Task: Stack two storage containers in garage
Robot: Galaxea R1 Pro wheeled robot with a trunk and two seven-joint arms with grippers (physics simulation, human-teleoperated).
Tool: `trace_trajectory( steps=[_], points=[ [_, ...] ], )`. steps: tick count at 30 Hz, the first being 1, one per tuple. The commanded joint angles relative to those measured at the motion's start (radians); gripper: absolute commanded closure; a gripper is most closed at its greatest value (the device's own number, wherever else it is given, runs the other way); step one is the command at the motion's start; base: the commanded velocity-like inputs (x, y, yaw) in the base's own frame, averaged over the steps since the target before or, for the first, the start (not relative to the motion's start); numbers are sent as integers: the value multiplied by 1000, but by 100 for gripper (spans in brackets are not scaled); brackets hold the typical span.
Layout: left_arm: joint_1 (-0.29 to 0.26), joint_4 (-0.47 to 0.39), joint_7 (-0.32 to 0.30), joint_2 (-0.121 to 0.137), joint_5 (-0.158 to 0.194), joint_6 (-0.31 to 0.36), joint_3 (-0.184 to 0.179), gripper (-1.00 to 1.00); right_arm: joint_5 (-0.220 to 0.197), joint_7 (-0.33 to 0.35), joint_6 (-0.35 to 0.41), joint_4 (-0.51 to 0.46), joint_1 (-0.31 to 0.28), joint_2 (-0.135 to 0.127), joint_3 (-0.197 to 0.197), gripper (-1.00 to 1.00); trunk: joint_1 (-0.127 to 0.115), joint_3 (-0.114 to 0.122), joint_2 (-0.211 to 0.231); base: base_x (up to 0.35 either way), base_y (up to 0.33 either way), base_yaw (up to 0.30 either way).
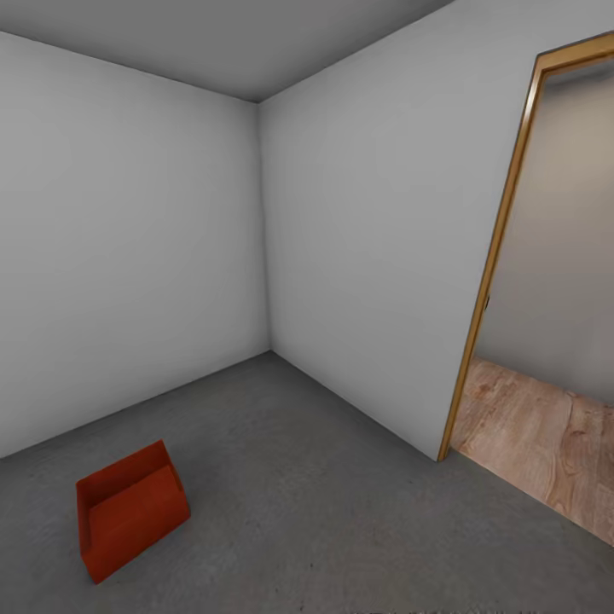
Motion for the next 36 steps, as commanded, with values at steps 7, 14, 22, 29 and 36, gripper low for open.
trace_trajectory(
  steps=[7,14,22,29,36],
  points=[
    [0,0,2,0,5,-4,-1,-100,-1,13,-1,3,-2,-1,6,-100,0,-2,-1,0,0,-290],
    [0,0,2,0,4,-4,-1,-100,-1,13,-1,3,-2,-1,6,-100,0,-2,-1,0,0,-290],
    [0,0,2,0,5,-4,-1,-100,-1,13,-1,3,-2,1,6,-100,0,-2,-1,0,0,-290],
    [0,0,4,0,5,-4,-1,-100,-1,14,-2,3,-2,1,6,-100,0,-2,-1,0,0,-290],
    [0,0,4,-1,4,-4,-1,-100,-1,13,-2,3,-2,0,6,-100,0,-2,-1,0,0,-290]
  ],
)
